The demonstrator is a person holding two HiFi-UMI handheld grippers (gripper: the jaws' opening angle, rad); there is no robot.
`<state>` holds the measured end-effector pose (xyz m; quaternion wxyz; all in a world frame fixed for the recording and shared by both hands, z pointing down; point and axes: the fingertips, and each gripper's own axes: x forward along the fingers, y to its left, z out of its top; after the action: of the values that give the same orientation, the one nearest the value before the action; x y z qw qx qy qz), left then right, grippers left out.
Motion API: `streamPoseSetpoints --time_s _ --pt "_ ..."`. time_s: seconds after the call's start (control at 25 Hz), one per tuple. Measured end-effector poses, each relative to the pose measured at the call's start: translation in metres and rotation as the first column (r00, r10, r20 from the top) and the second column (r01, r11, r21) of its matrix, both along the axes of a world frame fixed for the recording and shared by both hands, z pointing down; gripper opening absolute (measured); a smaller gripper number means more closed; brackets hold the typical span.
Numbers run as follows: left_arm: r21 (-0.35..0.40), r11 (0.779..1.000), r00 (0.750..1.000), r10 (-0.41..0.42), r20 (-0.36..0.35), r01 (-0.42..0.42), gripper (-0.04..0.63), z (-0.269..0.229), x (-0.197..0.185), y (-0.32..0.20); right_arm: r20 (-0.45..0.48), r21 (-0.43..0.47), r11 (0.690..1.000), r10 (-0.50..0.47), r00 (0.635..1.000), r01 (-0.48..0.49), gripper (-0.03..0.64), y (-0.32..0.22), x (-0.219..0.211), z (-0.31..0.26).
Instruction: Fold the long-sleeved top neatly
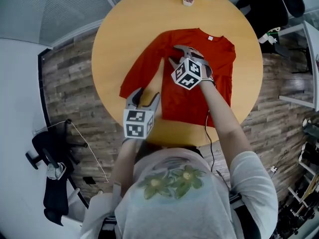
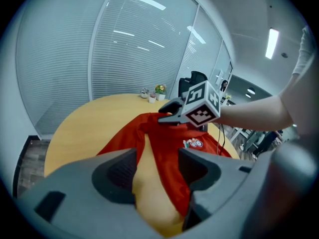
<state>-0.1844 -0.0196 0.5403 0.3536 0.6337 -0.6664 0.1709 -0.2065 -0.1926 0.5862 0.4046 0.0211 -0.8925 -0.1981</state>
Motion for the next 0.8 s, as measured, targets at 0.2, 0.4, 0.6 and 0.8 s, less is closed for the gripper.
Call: streamPoseSetpoints --time_s 0.2,0.4,0.6,0.8 --pt "0.006 1.000 1.000 0.011 -0.010 -0.010 0.259 0.002 -0.002 -0.011 0.169 -0.213 0.938 0.312 0.935 -0.275 0.167 -0.023 0.035 -0.028" --pt "0.004 1.000 0.999 0.025 -0.020 -0.025 0.259 0.006 0.000 -0.017 0.192 -0.225 0.937 0.312 0.930 -0.268 0.167 -0.013 0.054 -0.037" --pt "0.005 1.000 0.999 0.031 -0.026 -0.031 0.259 0.008 0.002 -0.022 0.045 0.211 0.977 -0.032 0.998 0.022 0.167 0.011 0.042 -0.035" --pt "0.009 1.000 0.999 0.027 -0.034 -0.026 0.259 0.009 0.000 -0.025 -0.041 0.311 0.946 -0.080 0.996 0.089 0.222 0.013 0.034 -0.036"
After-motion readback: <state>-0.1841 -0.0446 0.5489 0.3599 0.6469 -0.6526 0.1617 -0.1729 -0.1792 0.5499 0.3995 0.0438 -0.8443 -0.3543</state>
